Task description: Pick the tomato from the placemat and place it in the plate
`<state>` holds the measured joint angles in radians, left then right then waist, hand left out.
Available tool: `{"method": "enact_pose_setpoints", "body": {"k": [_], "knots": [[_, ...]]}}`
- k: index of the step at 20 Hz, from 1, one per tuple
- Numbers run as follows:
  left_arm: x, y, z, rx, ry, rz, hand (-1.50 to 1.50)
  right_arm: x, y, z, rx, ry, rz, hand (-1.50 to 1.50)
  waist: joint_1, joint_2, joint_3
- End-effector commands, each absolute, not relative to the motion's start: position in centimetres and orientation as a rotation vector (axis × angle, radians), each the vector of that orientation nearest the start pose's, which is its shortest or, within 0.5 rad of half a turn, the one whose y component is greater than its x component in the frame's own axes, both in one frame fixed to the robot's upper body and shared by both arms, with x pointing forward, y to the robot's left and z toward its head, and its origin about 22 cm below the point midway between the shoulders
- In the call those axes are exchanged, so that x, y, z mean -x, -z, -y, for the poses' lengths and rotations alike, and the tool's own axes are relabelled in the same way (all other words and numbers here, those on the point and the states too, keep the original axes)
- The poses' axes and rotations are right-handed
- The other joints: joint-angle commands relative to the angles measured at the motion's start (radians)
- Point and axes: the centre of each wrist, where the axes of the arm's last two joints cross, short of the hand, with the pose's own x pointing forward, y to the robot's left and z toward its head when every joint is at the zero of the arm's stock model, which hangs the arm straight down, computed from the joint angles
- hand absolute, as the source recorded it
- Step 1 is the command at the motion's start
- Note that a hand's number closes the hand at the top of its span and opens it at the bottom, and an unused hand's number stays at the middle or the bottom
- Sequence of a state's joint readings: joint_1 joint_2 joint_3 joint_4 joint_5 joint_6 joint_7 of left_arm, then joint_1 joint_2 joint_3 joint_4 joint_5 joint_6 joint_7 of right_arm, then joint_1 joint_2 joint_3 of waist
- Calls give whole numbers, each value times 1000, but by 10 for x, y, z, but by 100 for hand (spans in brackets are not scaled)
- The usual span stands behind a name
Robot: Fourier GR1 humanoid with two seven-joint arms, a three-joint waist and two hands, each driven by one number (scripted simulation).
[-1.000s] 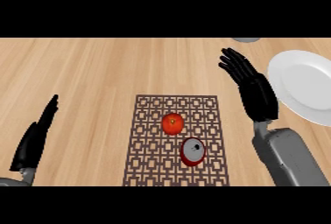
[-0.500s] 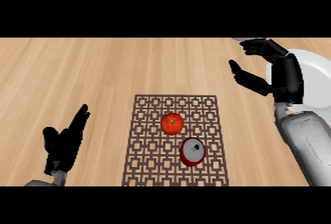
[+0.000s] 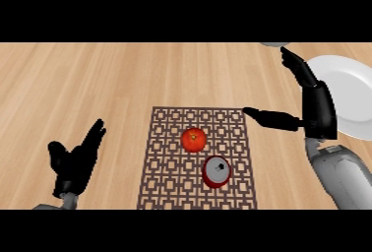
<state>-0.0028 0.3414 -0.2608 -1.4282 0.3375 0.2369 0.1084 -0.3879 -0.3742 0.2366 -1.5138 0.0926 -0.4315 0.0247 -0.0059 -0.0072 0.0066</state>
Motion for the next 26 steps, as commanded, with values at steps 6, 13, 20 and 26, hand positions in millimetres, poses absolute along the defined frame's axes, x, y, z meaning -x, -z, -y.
{"method": "enact_pose_setpoints", "body": {"k": [6, 13, 20, 26], "knots": [[-238, 32, -242, -28, -11, 1183, 0, -294, -126, 202, 500, -826, 1563, -150, -12, 2, -10], [-244, 36, -238, -19, -15, 1178, 0, -287, -149, 143, 560, -937, 1407, -150, 2, 6, -9], [-232, 25, -241, -2, 2, 1172, 0, -285, -120, 100, 596, -948, 1348, -150, 12, 6, -7], [-230, 27, -240, -5, 9, 1185, 0, -283, -105, 84, 558, -1002, 1237, -150, 11, 7, -7]]}}
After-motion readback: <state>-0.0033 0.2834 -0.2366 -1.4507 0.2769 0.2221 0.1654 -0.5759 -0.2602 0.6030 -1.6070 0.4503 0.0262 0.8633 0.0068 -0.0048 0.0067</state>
